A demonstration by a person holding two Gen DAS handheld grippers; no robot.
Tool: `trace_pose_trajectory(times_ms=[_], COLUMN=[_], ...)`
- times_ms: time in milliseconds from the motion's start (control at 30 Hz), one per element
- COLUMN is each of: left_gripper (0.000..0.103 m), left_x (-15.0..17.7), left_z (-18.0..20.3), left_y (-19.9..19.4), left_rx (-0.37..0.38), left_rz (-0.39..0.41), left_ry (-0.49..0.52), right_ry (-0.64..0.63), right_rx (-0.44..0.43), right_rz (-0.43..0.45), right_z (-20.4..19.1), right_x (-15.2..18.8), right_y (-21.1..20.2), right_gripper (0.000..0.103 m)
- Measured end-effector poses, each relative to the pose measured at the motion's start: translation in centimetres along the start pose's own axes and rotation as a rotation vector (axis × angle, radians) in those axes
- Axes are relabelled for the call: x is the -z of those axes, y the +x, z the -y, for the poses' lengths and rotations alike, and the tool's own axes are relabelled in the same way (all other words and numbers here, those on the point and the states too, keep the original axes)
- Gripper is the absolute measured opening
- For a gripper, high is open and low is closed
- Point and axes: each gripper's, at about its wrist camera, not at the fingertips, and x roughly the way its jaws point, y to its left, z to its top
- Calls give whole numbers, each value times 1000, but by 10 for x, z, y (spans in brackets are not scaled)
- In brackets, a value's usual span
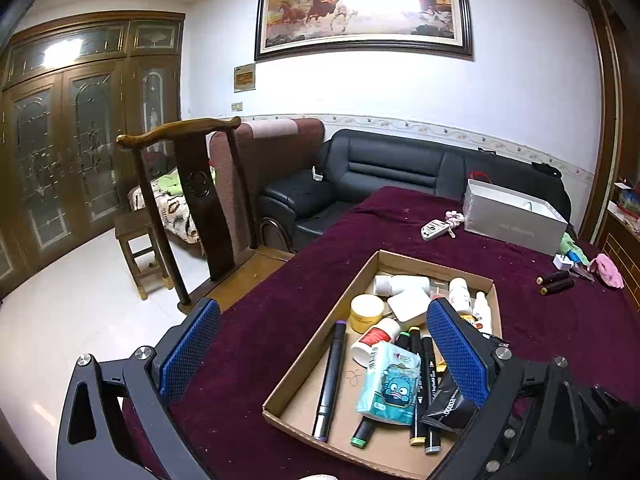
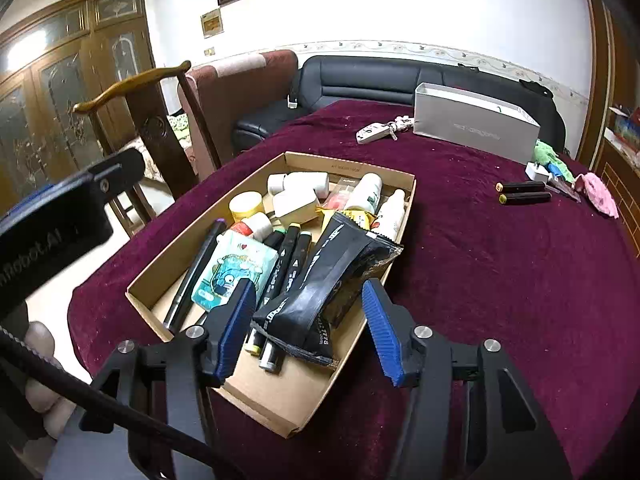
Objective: Organize objects
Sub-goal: 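Open both tools and lift them away from the box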
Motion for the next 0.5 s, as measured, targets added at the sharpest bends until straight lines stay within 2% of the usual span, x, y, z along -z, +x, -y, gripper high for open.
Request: trace_pose_trajectory(times_ms=[500], left_gripper=[101], left_x=[3], left_z=[-6], left_y=[8], left_rx=[-16], left_rz=[-27], left_ry=[-17], right_ry=[-31], right_rx=[-6], right_rz=[-24], right_z=[-14], right_x=[6], right_y=[4], right_gripper=[59])
